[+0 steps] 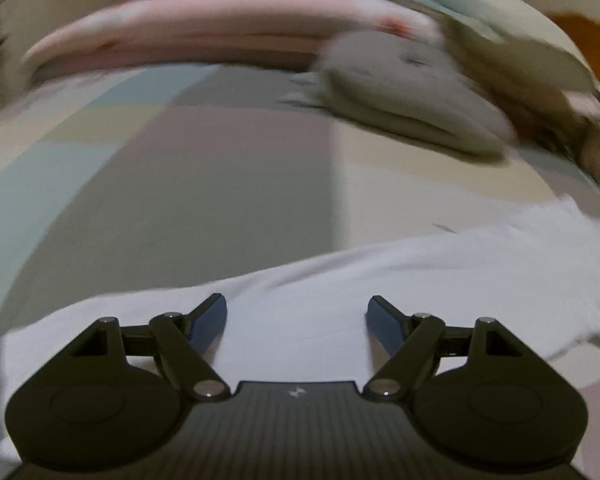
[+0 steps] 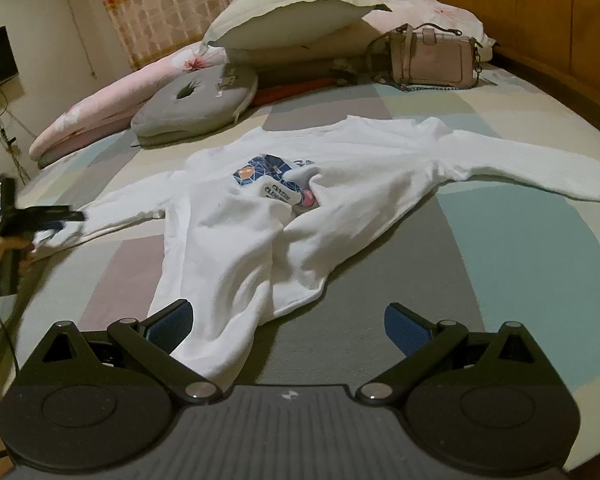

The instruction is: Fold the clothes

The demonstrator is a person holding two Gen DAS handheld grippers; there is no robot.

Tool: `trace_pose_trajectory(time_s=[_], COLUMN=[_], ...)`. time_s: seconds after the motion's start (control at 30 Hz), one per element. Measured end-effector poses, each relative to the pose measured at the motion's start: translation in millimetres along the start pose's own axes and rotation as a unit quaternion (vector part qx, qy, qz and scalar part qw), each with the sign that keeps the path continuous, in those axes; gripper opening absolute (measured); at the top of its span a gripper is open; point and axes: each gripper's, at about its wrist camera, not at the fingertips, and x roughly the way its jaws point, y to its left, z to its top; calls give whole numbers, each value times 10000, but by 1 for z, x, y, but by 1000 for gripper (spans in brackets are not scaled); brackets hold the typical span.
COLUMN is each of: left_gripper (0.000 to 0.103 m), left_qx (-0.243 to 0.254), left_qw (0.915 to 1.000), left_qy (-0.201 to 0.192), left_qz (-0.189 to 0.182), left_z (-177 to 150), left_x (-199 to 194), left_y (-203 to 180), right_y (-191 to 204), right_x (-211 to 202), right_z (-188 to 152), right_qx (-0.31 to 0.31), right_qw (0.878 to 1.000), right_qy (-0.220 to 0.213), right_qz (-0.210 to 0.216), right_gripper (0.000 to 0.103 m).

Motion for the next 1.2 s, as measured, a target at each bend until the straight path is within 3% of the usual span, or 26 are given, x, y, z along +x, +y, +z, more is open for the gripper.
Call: trace_pose_trajectory(time_s=[0.07,0.17,0.27,0.37,0.43,0.6,0.73,0.83,1.0,1.2], left_gripper=[78,77,79,81,81,79,81,85,85,85], left_qx=[-336,-543,-832,-718,-541,-1039,-671,-354,-32,353], left_qw=[9994,9967,9958,9969,9970,9918,9967,9990,9997,9992], left_qy=[27,110,37,33,79,62,-199,47,88,137], left_qz=[96,585,377,321,551,738,405,-277,-223,-159], left_z=[1,7,5,0,-4,7,6,-12,-20,-29], left_x=[-10,-16,-24,-23,-14,-12,-41,-49,-55,-62], left_y=[26,43,48,39,39,57,35,13,-25,-71], right_y=[1,5,11,16,18,21,24,27,31,15], right_x=[2,3,3,2,1,1,7,12,17,18], right_z=[-1,-1,0,1,2,5,5,6,6,4], right_qx=[-14,-23,-121,-185,-211,-253,-285,-310,-390,-297], right_qw=[10000,10000,9999,9998,9997,9996,9994,9992,9986,9991], right_qy=[30,46,36,25,25,32,108,164,251,295], right_qz=[8,67,83,86,84,83,152,205,251,-5], right_gripper=[103,103,103,103,103,103,103,103,103,103])
